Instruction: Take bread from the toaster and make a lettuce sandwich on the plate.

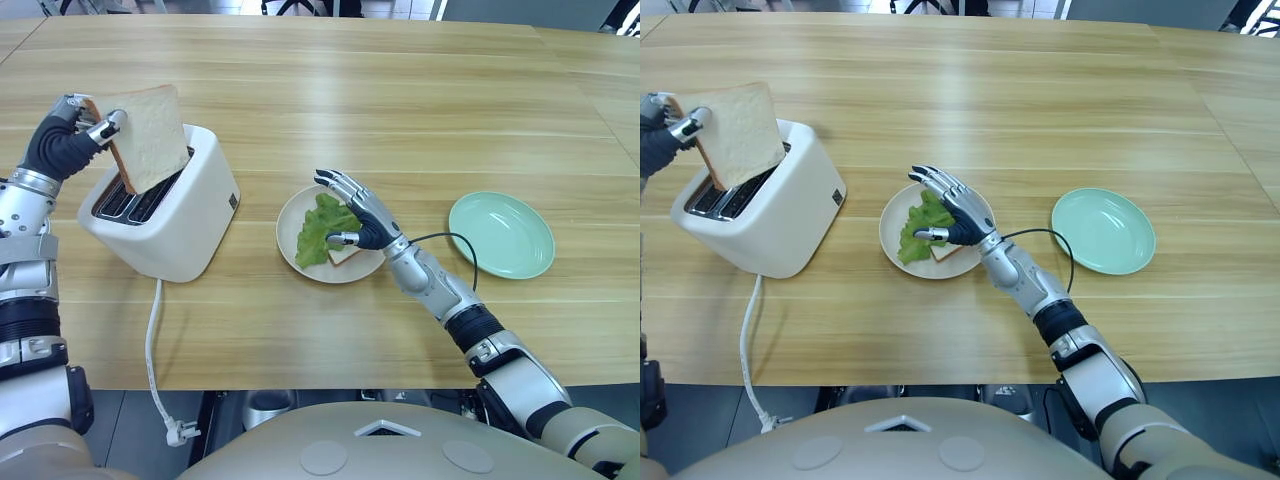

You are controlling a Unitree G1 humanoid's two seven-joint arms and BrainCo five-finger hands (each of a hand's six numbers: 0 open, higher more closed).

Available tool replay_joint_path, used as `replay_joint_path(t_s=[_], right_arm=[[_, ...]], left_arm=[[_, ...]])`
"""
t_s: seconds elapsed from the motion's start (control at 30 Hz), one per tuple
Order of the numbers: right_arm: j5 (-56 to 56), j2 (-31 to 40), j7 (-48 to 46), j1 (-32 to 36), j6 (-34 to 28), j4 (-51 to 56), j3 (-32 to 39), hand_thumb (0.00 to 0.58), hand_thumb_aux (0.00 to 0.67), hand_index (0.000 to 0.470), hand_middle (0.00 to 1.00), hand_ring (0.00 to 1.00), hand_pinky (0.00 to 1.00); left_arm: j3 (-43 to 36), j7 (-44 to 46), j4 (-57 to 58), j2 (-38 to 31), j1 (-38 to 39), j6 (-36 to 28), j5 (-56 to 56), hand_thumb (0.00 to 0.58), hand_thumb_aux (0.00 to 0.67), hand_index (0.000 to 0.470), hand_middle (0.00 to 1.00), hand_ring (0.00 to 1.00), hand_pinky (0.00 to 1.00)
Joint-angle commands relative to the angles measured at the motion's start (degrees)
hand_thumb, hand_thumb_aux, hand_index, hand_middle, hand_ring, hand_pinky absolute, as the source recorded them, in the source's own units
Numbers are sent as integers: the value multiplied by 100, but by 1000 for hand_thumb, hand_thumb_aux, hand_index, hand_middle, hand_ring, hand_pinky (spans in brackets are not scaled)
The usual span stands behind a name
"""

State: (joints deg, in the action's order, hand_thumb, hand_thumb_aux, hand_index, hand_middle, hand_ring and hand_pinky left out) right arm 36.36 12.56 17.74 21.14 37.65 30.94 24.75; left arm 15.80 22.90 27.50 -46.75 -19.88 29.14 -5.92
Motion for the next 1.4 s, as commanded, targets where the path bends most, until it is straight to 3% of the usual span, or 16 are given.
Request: replay_joint_path(t_s=[0.03, 0.37, 0.67, 0.83, 1.1, 1.4], right_arm=[[26, 13, 14, -14, -12, 79, -26, 0, 0, 0, 0, 0, 0], [-36, 38, 88, 4, -9, 138, -114, 0, 0, 0, 0, 0, 0], [-163, 189, 254, -4, -126, 47, -520, 0, 0, 0, 0, 0, 0], [-190, 393, 461, -10, -286, 24, -856, 0, 0, 0, 0, 0, 0], [-416, 749, 755, -125, -574, -165, -1541, 0, 0, 0, 0, 0, 0], [-552, 830, 1020, -208, -765, -190, -1933, 0, 0, 0, 0, 0, 0]], left_arm=[[219, 108, 287, 77, -237, -161, -332, 580, 670, 460, 1000, 1000, 1000], [653, 889, -356, 373, -448, -902, -1661, 580, 670, 460, 1000, 1000, 1000], [-19, 1438, -1012, 1144, -867, -1711, -1870, 580, 670, 460, 1000, 1000, 1000], [-611, 1590, -1129, 1931, -1376, -2247, -1900, 580, 670, 460, 1000, 1000, 1000], [-1224, 1262, -17, 2957, -1988, -2414, -1223, 580, 670, 460, 1000, 1000, 1000], [-1065, 650, 1779, 3686, -2372, -2552, -1005, 580, 670, 460, 1000, 1000, 1000]])
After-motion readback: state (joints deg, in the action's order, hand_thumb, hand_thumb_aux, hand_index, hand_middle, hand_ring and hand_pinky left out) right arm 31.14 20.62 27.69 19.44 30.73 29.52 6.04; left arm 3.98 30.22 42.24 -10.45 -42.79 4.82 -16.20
